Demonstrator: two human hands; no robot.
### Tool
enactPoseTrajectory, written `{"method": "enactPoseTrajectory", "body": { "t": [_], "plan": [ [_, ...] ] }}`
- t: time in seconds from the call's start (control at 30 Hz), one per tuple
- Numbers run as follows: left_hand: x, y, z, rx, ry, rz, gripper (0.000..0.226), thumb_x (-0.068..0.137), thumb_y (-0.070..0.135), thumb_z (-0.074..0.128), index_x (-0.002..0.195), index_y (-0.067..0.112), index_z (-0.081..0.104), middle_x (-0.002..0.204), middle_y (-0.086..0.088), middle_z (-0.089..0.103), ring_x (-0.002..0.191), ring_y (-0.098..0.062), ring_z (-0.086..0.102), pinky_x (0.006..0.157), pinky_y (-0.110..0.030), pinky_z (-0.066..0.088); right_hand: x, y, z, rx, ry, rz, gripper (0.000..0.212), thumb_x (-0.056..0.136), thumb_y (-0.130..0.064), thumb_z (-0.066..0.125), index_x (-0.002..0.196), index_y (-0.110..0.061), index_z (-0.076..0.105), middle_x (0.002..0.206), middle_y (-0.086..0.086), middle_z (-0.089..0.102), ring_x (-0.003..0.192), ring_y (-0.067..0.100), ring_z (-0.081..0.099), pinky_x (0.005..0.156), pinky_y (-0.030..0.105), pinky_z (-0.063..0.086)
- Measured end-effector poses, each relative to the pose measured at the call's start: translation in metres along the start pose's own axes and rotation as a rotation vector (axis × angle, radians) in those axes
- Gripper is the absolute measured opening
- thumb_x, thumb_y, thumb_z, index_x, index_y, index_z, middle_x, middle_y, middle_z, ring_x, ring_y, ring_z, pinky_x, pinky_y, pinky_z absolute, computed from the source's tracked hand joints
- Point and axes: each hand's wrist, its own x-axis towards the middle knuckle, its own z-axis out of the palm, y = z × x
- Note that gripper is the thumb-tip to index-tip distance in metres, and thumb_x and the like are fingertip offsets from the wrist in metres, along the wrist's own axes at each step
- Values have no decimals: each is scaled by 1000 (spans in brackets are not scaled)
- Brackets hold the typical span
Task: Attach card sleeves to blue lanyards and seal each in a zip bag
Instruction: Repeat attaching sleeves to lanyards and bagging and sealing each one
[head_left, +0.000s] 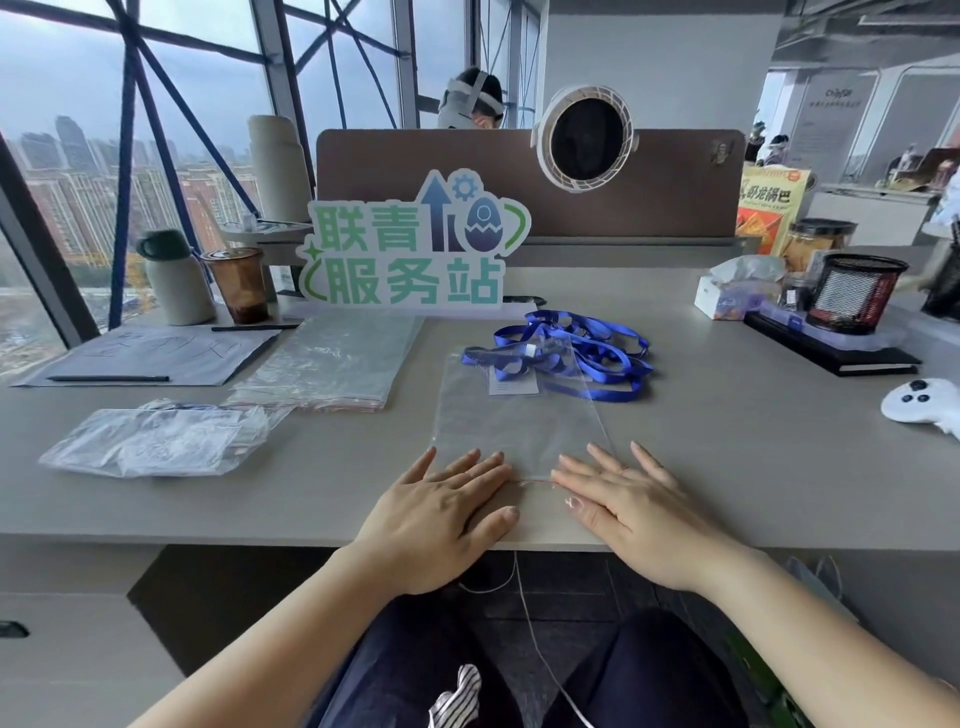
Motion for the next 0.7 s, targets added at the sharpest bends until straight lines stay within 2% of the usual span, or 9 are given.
{"method": "enactPoseTrajectory", "body": {
  "t": [0.13, 0.27, 0.53, 0.7],
  "plan": [
    [-6, -5, -3, -31, 9, -18, 72, 85, 68, 4, 148, 38, 16, 154, 25, 5, 141, 7, -5, 118, -29, -8, -2, 5, -1, 49, 9, 4, 92, 69, -81, -15, 144, -42, 22, 147, -33, 8, 140, -9, -4, 115, 28, -13],
    [-11, -9, -4, 9, -23, -15, 72, 82, 69, 1, 148, 41, 12, 153, 28, 4, 140, 9, -6, 118, -30, -7, -2, 6, 0, 24, -19, 6, 98, 66, -82, -19, 144, -41, 23, 148, -31, 13, 138, -11, 0, 115, 28, -13],
    [-9, -8, -10, 40, -41, -35, 73, 81, 74, 6, 146, 44, 17, 151, 31, 13, 141, 8, 3, 117, -46, -9, -8, -1, -7, -30, -62, 29, 76, 77, -67, -5, 146, -42, 16, 150, -31, 10, 138, -12, -1, 115, 35, -15],
    [-15, -5, -7, 81, -37, -31, 76, 78, 77, -1, 147, 45, 6, 152, 30, 3, 142, 4, -5, 118, -43, -9, -15, 1, -8, -33, -78, 50, 73, 78, -66, -5, 145, -45, 13, 151, -31, 8, 140, -8, -4, 115, 38, -16]
  ]
}}
